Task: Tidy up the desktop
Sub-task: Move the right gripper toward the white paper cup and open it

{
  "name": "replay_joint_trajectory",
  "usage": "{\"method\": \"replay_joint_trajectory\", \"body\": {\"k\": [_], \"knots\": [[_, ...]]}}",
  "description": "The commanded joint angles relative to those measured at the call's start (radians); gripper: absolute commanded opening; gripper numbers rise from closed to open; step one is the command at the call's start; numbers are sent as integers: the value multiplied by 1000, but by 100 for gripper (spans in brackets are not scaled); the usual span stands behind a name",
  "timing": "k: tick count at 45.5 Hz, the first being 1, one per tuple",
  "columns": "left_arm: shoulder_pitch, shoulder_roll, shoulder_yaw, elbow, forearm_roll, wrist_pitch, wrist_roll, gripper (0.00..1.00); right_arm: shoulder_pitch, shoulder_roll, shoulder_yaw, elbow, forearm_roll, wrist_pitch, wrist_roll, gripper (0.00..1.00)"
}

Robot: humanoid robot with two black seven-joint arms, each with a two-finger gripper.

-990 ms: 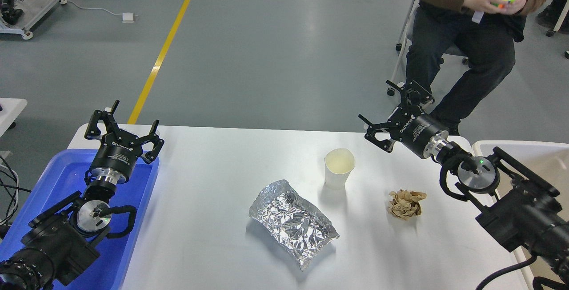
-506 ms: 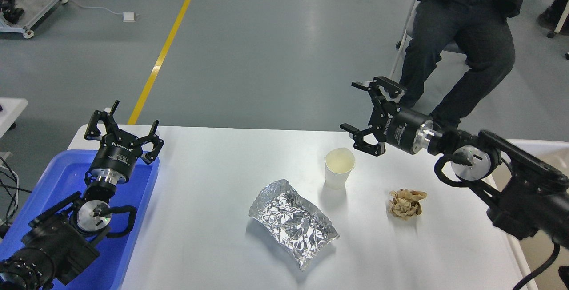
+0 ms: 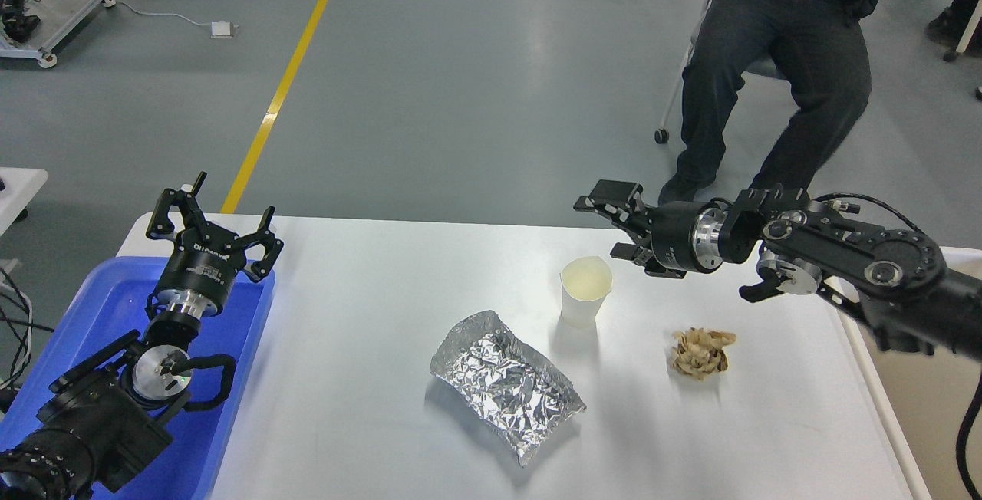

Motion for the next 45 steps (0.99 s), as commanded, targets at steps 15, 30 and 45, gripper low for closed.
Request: {"method": "replay_joint_trajectory", "body": {"k": [15, 30, 45], "knots": [[1, 0, 0, 0, 0, -1, 0, 100, 37, 75, -182, -171, -278, -7, 21, 100], [1, 0, 0, 0, 0, -1, 0, 100, 2, 179, -165, -225, -275, -32, 21, 100], [0, 0, 0, 0, 0, -1, 0, 100, -38, 228, -168, -289, -277, -33, 22, 100]]}}
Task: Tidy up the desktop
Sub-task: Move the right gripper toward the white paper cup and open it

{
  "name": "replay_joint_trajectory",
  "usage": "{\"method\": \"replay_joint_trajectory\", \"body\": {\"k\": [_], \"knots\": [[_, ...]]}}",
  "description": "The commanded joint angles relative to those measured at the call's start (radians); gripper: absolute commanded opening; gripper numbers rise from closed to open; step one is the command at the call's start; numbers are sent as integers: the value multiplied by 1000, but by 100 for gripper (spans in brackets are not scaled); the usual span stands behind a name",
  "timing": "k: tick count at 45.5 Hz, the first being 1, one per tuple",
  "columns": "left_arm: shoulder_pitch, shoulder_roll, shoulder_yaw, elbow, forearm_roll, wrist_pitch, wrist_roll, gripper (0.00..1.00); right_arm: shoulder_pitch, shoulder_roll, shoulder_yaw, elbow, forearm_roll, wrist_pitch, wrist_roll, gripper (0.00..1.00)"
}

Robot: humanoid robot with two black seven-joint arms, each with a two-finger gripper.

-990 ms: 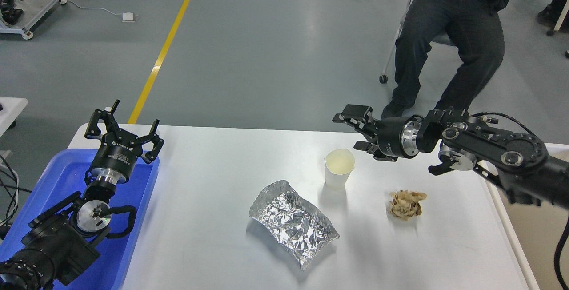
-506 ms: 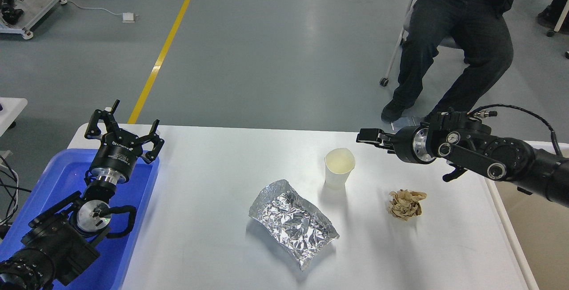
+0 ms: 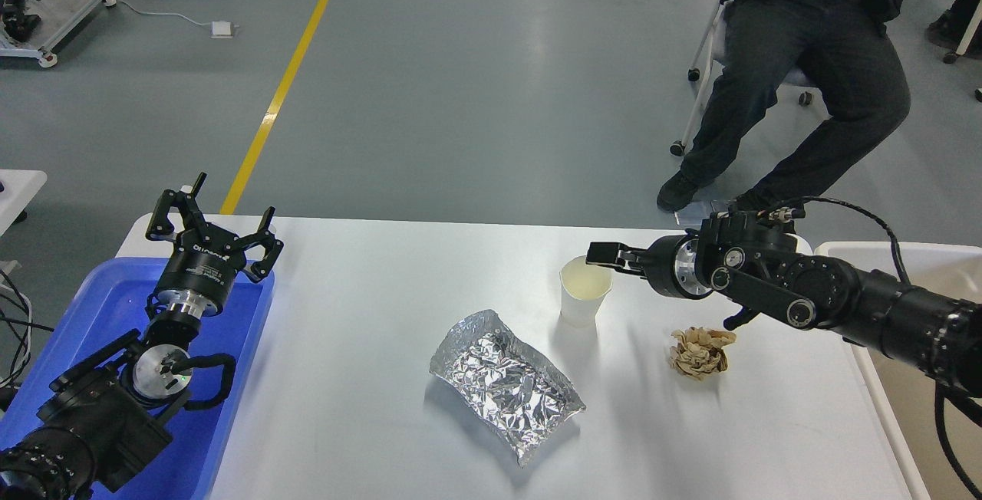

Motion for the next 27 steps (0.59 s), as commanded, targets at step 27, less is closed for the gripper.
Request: {"method": "replay_joint_trajectory", "body": {"k": [27], "knots": [[-1, 0, 0, 0, 0, 0, 0, 100, -78, 59, -16, -147, -3, -20, 69, 98]]}}
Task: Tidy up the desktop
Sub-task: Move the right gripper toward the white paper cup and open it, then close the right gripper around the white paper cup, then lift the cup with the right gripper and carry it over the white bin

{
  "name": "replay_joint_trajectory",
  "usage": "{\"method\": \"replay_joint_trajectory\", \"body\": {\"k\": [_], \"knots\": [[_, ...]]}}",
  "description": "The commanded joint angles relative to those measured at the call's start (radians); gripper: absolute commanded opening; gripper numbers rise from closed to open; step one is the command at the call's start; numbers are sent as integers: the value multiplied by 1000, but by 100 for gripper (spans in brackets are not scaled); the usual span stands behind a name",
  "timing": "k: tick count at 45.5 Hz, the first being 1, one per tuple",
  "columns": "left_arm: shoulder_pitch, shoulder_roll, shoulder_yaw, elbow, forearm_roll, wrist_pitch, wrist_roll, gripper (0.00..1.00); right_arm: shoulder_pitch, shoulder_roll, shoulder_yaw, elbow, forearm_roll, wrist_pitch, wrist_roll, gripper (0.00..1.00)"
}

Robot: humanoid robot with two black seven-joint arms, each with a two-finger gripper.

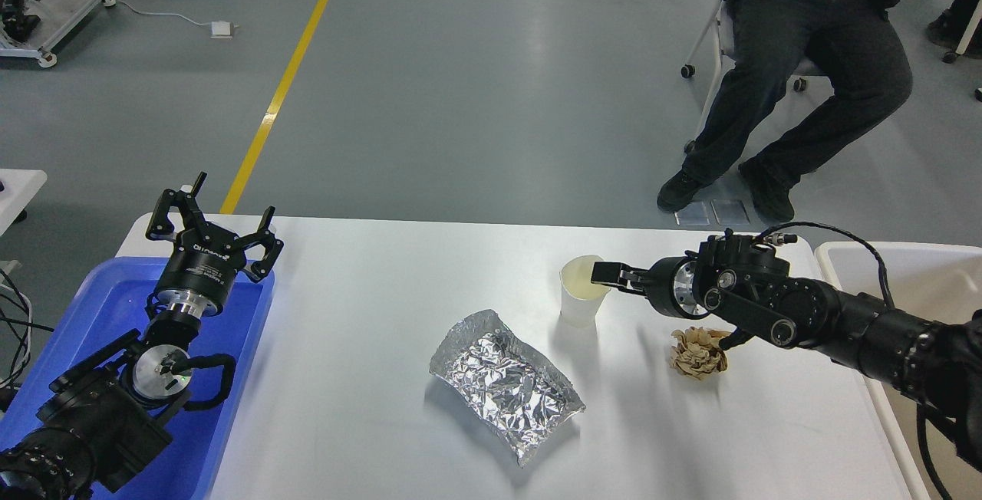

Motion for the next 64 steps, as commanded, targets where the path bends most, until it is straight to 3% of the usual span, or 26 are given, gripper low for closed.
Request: {"method": "replay_joint_trajectory", "body": {"k": [1, 8, 13, 18, 23, 27, 30, 33, 40, 55, 64], "knots": [[-1, 0, 0, 0, 0, 0, 0, 100, -23, 24, -3, -50, 0, -20, 43, 97], [1, 0, 0, 0, 0, 0, 0, 100, -26, 39, -3, -72, 0, -29, 69, 89], [1, 0, 0, 0, 0, 0, 0, 100, -28, 44, -3, -72, 0, -35, 80, 72], [1, 0, 0, 0, 0, 0, 0, 100, -29, 45, -3, -72, 0, -40, 86, 69], [1, 0, 0, 0, 0, 0, 0, 100, -29, 45, -5, -72, 0, -40, 86, 59], [1, 0, 0, 0, 0, 0, 0, 100, -29, 45, -6, -72, 0, -40, 86, 44], [1, 0, 0, 0, 0, 0, 0, 100, -29, 44, -6, -72, 0, -40, 85, 39], [1, 0, 0, 0, 0, 0, 0, 100, -29, 44, -8, -72, 0, -40, 85, 23], [-1, 0, 0, 0, 0, 0, 0, 100, -26, 44, -8, -69, 0, -36, 82, 0], [1, 0, 0, 0, 0, 0, 0, 100, -11, 31, -3, -35, 4, -26, 80, 0], [1, 0, 0, 0, 0, 0, 0, 100, 59, -80, 12, 94, 32, -6, 77, 0]]}}
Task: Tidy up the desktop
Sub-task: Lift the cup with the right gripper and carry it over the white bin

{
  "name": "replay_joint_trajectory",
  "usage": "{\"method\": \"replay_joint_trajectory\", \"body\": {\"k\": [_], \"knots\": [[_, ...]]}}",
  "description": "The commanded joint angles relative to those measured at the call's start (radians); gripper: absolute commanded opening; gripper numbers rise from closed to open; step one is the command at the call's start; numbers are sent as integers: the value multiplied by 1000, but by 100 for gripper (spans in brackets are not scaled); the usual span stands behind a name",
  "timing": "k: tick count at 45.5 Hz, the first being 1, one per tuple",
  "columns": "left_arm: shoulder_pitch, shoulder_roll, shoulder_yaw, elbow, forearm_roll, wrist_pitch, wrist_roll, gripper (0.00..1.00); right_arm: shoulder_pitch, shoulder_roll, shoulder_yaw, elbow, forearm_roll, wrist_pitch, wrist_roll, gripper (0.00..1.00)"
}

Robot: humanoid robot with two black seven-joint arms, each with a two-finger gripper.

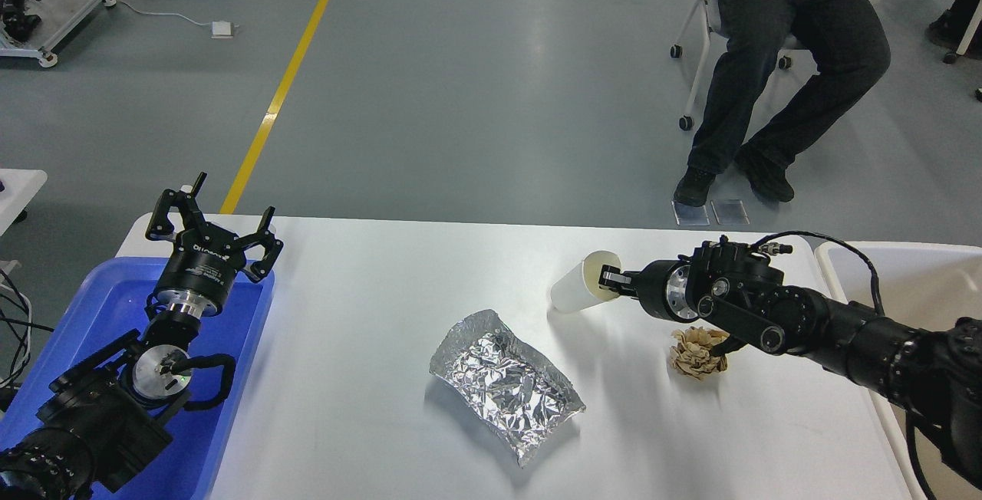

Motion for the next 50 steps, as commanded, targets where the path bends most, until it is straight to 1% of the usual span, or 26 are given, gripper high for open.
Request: {"method": "replay_joint_trajectory", "body": {"k": [1, 7, 11, 24, 28, 31, 39, 45, 50], "knots": [[-1, 0, 0, 0, 0, 0, 0, 100, 74, -110, 8, 130, 36, 22, -4, 0], [-1, 0, 0, 0, 0, 0, 0, 100, 164, -228, -5, 259, 122, 49, -15, 0], [1, 0, 0, 0, 0, 0, 0, 100, 236, -325, -7, 351, 162, 78, -30, 0], [1, 0, 0, 0, 0, 0, 0, 100, 443, -566, -9, 550, 206, 189, -81, 0], [1, 0, 0, 0, 0, 0, 0, 100, 489, -604, -9, 567, 217, 215, -95, 0], [1, 0, 0, 0, 0, 0, 0, 100, 511, -629, -9, 570, 217, 236, -96, 0], [1, 0, 0, 0, 0, 0, 0, 100, 526, -681, -9, 563, 219, 244, -107, 0], [1, 0, 0, 0, 0, 0, 0, 100, 497, -737, -12, 549, 217, 244, -109, 0], [1, 0, 0, 0, 0, 0, 0, 100, 415, -796, -9, 503, 216, 244, -104, 0]]}}
